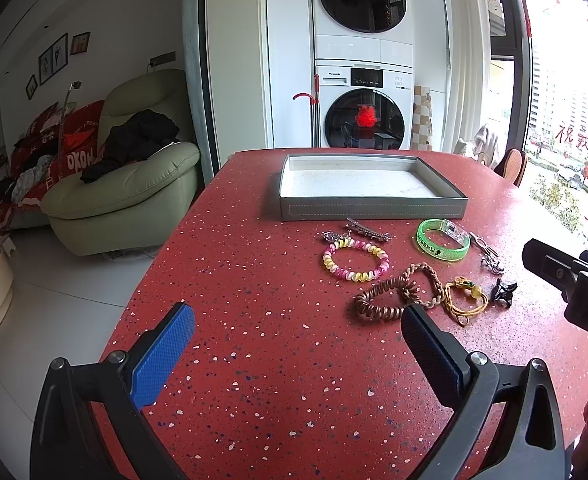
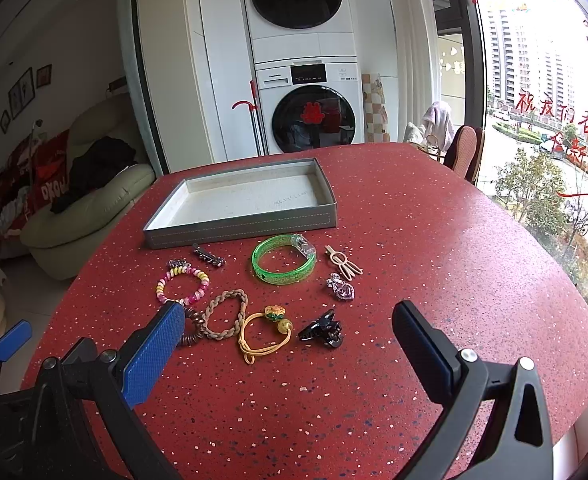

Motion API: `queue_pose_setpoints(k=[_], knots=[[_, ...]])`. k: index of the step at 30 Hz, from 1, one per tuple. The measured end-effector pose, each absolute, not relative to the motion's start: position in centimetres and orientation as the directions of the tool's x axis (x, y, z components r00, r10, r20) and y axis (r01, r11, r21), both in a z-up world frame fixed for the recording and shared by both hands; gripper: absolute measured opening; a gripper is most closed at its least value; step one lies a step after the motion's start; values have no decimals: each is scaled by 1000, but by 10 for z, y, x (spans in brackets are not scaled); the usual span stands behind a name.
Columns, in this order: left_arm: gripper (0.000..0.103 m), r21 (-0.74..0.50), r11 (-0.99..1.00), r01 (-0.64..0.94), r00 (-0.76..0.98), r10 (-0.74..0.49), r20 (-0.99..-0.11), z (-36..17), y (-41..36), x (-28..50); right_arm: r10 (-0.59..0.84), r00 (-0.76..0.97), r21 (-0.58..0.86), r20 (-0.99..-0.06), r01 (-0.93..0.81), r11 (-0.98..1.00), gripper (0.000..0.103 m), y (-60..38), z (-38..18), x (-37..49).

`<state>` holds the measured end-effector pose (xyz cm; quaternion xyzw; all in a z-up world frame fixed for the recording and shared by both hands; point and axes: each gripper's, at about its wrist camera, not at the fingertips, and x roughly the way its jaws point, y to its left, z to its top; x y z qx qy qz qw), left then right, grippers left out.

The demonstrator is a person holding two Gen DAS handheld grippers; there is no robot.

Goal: Organize jewelry

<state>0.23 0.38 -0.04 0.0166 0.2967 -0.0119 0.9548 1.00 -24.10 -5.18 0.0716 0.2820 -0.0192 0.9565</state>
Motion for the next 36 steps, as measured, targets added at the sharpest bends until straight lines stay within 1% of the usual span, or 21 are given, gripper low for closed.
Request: queue_pose_setpoints(k=[27, 36], knots=[[103, 24, 999, 34, 820, -14, -572, -3, 7, 1, 14, 838, 140, -545, 75, 987, 103, -242, -52, 11], [103, 31, 999, 30, 806, -6, -593, -7, 6, 6, 19, 829, 149, -559, 78, 986, 103, -246, -57, 13]])
